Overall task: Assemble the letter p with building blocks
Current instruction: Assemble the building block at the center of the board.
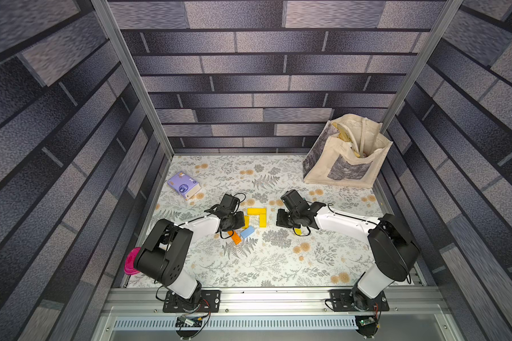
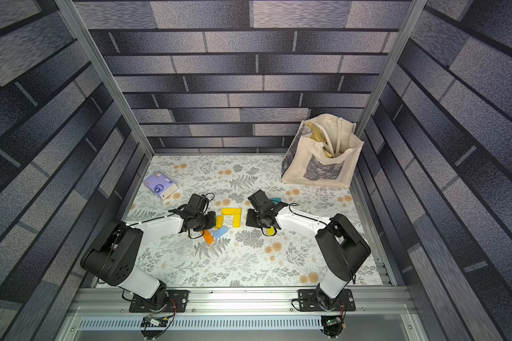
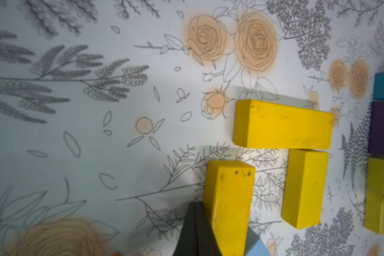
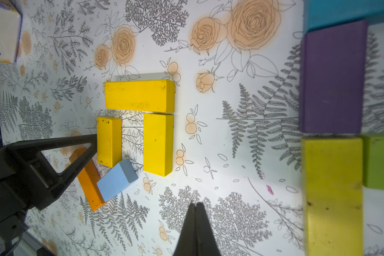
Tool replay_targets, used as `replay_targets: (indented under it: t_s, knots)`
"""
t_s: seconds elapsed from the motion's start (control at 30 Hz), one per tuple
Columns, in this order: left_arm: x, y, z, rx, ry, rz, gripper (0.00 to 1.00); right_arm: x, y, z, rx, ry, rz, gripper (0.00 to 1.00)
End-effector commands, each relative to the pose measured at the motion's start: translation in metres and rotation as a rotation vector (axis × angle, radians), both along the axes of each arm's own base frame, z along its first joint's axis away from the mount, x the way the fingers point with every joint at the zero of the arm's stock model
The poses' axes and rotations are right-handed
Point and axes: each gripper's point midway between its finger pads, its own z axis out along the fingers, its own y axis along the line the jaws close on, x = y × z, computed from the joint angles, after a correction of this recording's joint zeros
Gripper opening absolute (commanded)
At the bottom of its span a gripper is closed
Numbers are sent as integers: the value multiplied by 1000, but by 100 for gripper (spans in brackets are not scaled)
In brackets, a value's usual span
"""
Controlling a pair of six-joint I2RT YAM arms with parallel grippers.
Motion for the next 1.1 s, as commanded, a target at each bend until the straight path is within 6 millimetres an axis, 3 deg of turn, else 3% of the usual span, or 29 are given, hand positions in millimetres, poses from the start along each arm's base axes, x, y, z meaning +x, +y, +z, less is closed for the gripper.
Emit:
replay_targets:
  t_s: [0.0, 0.37, 0.77, 1.07]
  knots:
    - [3, 2, -4, 9, 20, 22, 0, 0, 4, -1, -6, -1, 19, 0]
    - [0, -5, -6, -21, 38, 12, 0, -1, 11, -2, 15, 13, 36, 0]
    - [-17, 23, 1, 49, 27, 68, 0, -3, 62, 14, 114, -11, 134, 0]
    - [-10, 5, 4, -64, 2, 5, 0, -5, 98, -1, 109, 29, 173, 0]
